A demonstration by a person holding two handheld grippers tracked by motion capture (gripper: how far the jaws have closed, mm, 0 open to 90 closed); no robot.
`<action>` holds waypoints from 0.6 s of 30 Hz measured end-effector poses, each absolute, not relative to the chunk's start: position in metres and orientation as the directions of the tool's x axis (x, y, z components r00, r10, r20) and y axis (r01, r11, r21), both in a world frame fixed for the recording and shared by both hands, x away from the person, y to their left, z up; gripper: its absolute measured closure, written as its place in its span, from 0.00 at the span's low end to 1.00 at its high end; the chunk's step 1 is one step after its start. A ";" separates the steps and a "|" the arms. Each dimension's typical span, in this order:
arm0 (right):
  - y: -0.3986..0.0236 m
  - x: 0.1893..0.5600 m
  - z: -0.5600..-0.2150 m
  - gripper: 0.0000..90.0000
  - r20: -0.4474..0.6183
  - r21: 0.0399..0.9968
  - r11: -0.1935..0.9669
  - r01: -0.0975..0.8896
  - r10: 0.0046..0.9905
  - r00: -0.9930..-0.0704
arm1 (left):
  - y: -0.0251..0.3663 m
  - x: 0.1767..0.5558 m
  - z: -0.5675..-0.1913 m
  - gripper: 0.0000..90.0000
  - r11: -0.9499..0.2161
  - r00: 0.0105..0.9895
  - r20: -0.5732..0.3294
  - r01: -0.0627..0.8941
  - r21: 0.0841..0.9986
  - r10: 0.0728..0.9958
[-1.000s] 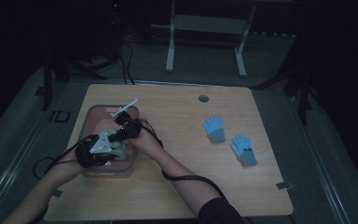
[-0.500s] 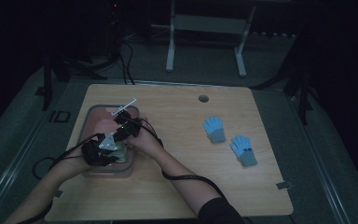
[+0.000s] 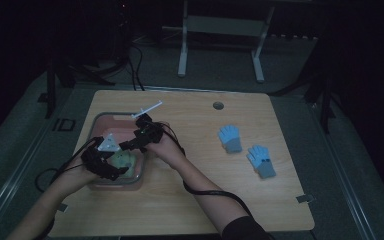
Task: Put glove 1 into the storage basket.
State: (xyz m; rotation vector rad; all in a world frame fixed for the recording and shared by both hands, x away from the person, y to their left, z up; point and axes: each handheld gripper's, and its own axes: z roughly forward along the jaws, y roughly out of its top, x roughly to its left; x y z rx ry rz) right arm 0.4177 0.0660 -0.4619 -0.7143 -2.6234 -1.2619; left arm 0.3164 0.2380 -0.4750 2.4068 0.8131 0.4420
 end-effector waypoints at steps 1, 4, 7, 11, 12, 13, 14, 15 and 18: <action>0.063 0.417 -0.461 0.20 0.322 0.702 0.533 0.471 0.353 -0.879 | 0.236 0.316 -0.474 0.17 -0.653 0.754 0.125 0.458 0.603 0.645; 0.053 0.416 -0.457 0.20 0.310 0.718 0.522 0.461 0.352 -0.883 | 0.226 0.315 -0.471 0.16 -0.637 0.746 0.119 0.460 0.619 0.655; 0.044 0.415 -0.455 0.20 0.300 0.732 0.512 0.450 0.350 -0.887 | 0.222 0.315 -0.470 0.16 -0.627 0.751 0.100 0.462 0.627 0.653; 0.028 0.413 -0.452 0.20 0.264 0.734 0.525 0.431 0.364 -0.893 | 0.210 0.314 -0.466 0.14 -0.629 0.759 0.107 0.442 0.640 0.642; 0.023 0.413 -0.451 0.20 0.259 0.735 0.526 0.429 0.367 -0.894 | 0.208 0.313 -0.465 0.14 -0.618 0.761 0.089 0.446 0.647 0.643; 0.014 0.412 -0.452 0.20 0.249 0.735 0.530 0.423 0.369 -0.895 | 0.202 0.313 -0.464 0.13 -0.619 0.767 0.087 0.439 0.652 0.635; 0.014 0.412 -0.452 0.20 0.249 0.735 0.530 0.423 0.369 -0.895 | 0.202 0.313 -0.464 0.13 -0.619 0.767 0.087 0.439 0.652 0.635; 0.005 0.411 -0.453 0.20 0.242 0.731 0.536 0.423 0.376 -0.894 | 0.199 0.312 -0.462 0.13 -0.617 0.771 0.081 0.438 0.654 0.632; 0.000 0.411 -0.453 0.20 0.242 0.729 0.536 0.427 0.382 -0.892 | 0.193 0.312 -0.461 0.13 -0.608 0.778 0.063 0.435 0.664 0.625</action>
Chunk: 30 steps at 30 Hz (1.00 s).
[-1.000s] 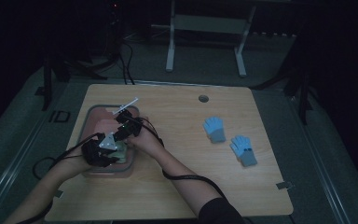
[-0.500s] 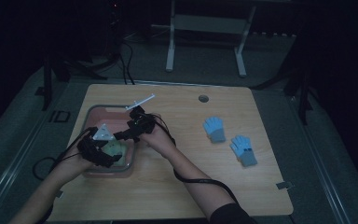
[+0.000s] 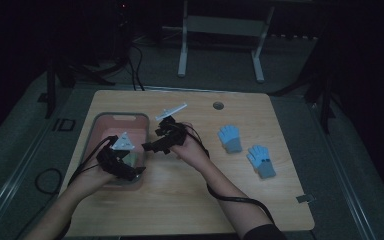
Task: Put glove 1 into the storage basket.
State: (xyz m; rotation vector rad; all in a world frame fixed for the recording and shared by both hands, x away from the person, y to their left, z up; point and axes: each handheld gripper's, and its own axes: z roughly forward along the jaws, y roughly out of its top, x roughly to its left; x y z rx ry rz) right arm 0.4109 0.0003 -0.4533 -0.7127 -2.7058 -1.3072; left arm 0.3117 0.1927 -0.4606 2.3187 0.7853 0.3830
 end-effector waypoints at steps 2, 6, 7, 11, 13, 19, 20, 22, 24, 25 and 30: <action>-0.016 0.410 -0.455 0.19 0.249 0.731 0.522 0.440 0.397 -0.884 | 0.181 0.310 -0.457 0.13 -0.609 0.792 0.057 0.419 0.673 0.608; -0.029 0.408 -0.456 0.17 0.251 0.730 0.519 0.444 0.402 -0.881 | 0.171 0.308 -0.455 0.13 -0.603 0.802 0.044 0.410 0.685 0.595; -0.033 0.407 -0.456 0.17 0.248 0.725 0.525 0.446 0.405 -0.880 | 0.164 0.307 -0.454 0.13 -0.596 0.809 0.032 0.406 0.693 0.587; -0.051 0.400 -0.457 0.16 0.228 0.720 0.542 0.433 0.404 -0.886 | 0.150 0.305 -0.455 0.13 -0.600 0.826 0.021 0.392 0.698 0.564; -0.059 0.398 -0.457 0.16 0.232 0.720 0.539 0.437 0.405 -0.884 | 0.144 0.304 -0.456 0.11 -0.602 0.830 0.013 0.394 0.695 0.558; -0.085 0.394 -0.461 0.15 0.215 0.728 0.531 0.434 0.425 -0.879 | 0.127 0.301 -0.459 0.10 -0.611 0.848 0.009 0.375 0.697 0.531; -0.090 0.394 -0.461 0.15 0.211 0.729 0.528 0.435 0.431 -0.877 | 0.124 0.300 -0.459 0.09 -0.613 0.848 0.013 0.372 0.697 0.530; -0.098 0.394 -0.463 0.15 0.210 0.730 0.523 0.440 0.442 -0.872 | 0.119 0.299 -0.461 0.09 -0.616 0.855 0.007 0.368 0.696 0.518; -0.102 0.394 -0.464 0.15 0.211 0.730 0.520 0.444 0.447 -0.870 | 0.114 0.298 -0.462 0.09 -0.612 0.860 0.000 0.364 0.702 0.511; -0.106 0.394 -0.465 0.15 0.211 0.730 0.516 0.448 0.453 -0.866 | 0.112 0.297 -0.463 0.09 -0.613 0.862 0.000 0.361 0.703 0.507; -0.122 0.392 -0.470 0.15 0.209 0.733 0.507 0.453 0.466 -0.860 | 0.103 0.295 -0.468 0.06 -0.604 0.874 -0.014 0.348 0.717 0.486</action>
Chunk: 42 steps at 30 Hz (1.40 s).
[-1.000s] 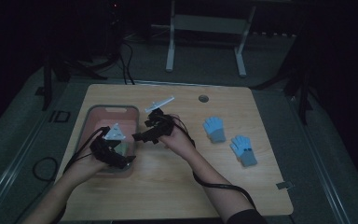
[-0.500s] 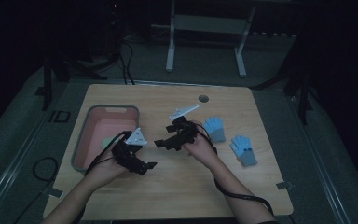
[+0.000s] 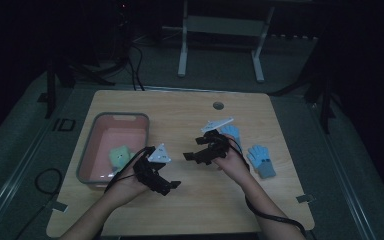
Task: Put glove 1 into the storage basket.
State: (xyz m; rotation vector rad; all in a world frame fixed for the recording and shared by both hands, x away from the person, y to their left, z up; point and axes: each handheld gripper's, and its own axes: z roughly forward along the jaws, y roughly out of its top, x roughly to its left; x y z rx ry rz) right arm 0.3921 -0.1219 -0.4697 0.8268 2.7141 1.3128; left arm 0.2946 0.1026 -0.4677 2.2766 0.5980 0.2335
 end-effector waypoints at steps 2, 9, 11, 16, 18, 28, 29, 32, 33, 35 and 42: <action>-0.137 0.390 -0.476 0.16 0.227 0.720 0.501 0.480 0.484 -0.845 | 0.091 0.291 -0.476 0.02 -0.617 0.888 -0.025 0.340 0.710 0.460; -0.159 0.385 -0.486 0.16 0.235 0.734 0.469 0.491 0.502 -0.832 | 0.076 0.284 -0.492 0.02 -0.605 0.902 -0.024 0.309 0.734 0.432; -0.165 0.384 -0.489 0.16 0.242 0.734 0.461 0.498 0.508 -0.827 | 0.074 0.283 -0.494 0.03 -0.607 0.903 -0.017 0.302 0.735 0.428; -0.177 0.380 -0.497 0.16 0.243 0.733 0.452 0.509 0.524 -0.816 | 0.066 0.278 -0.510 0.03 -0.611 0.908 -0.028 0.303 0.731 0.417; -0.182 0.379 -0.501 0.16 0.244 0.730 0.451 0.513 0.530 -0.812 | 0.064 0.276 -0.518 0.02 -0.620 0.912 -0.029 0.301 0.725 0.409; -0.205 0.369 -0.526 0.16 0.230 0.723 0.456 0.520 0.550 -0.802 | 0.066 0.270 -0.548 0.03 -0.610 0.903 0.001 0.289 0.738 0.429; -0.205 0.369 -0.526 0.16 0.230 0.723 0.456 0.520 0.550 -0.802 | 0.066 0.270 -0.548 0.03 -0.610 0.903 0.001 0.289 0.738 0.429; -0.213 0.363 -0.528 0.15 0.250 0.724 0.438 0.533 0.554 -0.794 | 0.069 0.268 -0.552 0.03 -0.610 0.891 0.021 0.293 0.736 0.453; -0.215 0.362 -0.528 0.15 0.253 0.727 0.432 0.534 0.555 -0.792 | 0.070 0.267 -0.553 0.03 -0.606 0.889 0.020 0.296 0.738 0.458; -0.217 0.358 -0.528 0.14 0.241 0.725 0.434 0.534 0.567 -0.788 | 0.072 0.266 -0.555 0.03 -0.600 0.879 0.014 0.313 0.736 0.477; -0.226 0.353 -0.530 0.15 0.212 0.724 0.437 0.533 0.595 -0.776 | 0.075 0.264 -0.556 0.03 -0.597 0.859 0.037 0.323 0.734 0.511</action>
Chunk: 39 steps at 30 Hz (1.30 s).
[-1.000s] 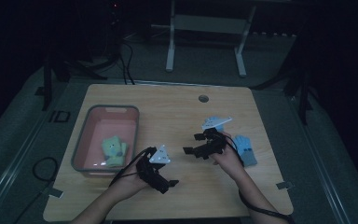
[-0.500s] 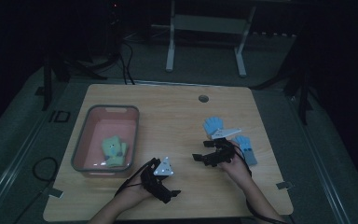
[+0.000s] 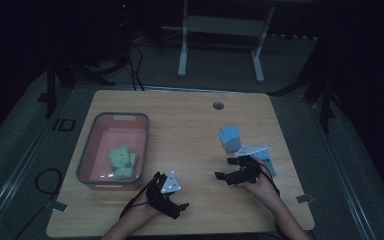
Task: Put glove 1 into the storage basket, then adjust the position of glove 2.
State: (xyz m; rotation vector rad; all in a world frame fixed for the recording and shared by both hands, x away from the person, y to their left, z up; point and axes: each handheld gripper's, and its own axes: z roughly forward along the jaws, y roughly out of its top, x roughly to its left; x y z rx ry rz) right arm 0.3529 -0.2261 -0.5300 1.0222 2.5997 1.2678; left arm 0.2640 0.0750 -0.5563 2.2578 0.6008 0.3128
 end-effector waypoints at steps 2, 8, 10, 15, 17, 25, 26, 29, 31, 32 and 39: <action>-0.229 0.352 -0.530 0.15 0.208 0.730 0.434 0.528 0.595 -0.776 | 0.076 0.264 -0.556 0.03 -0.585 0.846 0.037 0.336 0.738 0.532; -0.236 0.352 -0.526 0.18 0.185 0.737 0.435 0.517 0.606 -0.774 | 0.077 0.263 -0.561 0.03 -0.586 0.837 0.025 0.361 0.725 0.546; -0.239 0.353 -0.524 0.22 0.172 0.742 0.437 0.509 0.609 -0.774 | 0.076 0.262 -0.561 0.03 -0.592 0.838 0.036 0.352 0.725 0.544; -0.247 0.357 -0.517 0.27 0.141 0.755 0.432 0.494 0.629 -0.765 | 0.078 0.262 -0.558 0.03 -0.567 0.832 0.026 0.356 0.743 0.555; -0.252 0.361 -0.513 0.30 0.128 0.762 0.425 0.488 0.641 -0.757 | 0.079 0.262 -0.558 0.03 -0.561 0.830 0.024 0.355 0.748 0.557; -0.263 0.381 -0.502 0.50 0.100 0.779 0.388 0.492 0.698 -0.710 | 0.079 0.262 -0.559 0.03 -0.562 0.831 0.030 0.348 0.750 0.555; -0.264 0.397 -0.498 0.56 0.086 0.774 0.387 0.501 0.720 -0.688 | 0.079 0.261 -0.559 0.03 -0.564 0.833 0.031 0.346 0.750 0.552; -0.264 0.408 -0.498 0.57 0.084 0.776 0.380 0.503 0.729 -0.679 | 0.078 0.261 -0.560 0.03 -0.565 0.836 0.030 0.343 0.750 0.547; -0.264 0.414 -0.499 0.58 0.083 0.777 0.376 0.504 0.733 -0.675 | 0.078 0.261 -0.560 0.03 -0.568 0.838 0.032 0.340 0.750 0.544; -0.264 0.428 -0.503 0.58 0.095 0.769 0.361 0.527 0.751 -0.654 | 0.078 0.261 -0.560 0.03 -0.566 0.838 0.029 0.342 0.750 0.545; -0.256 0.458 -0.521 0.64 0.067 0.743 0.384 0.548 0.773 -0.631 | 0.080 0.260 -0.559 0.03 -0.555 0.838 0.025 0.339 0.760 0.546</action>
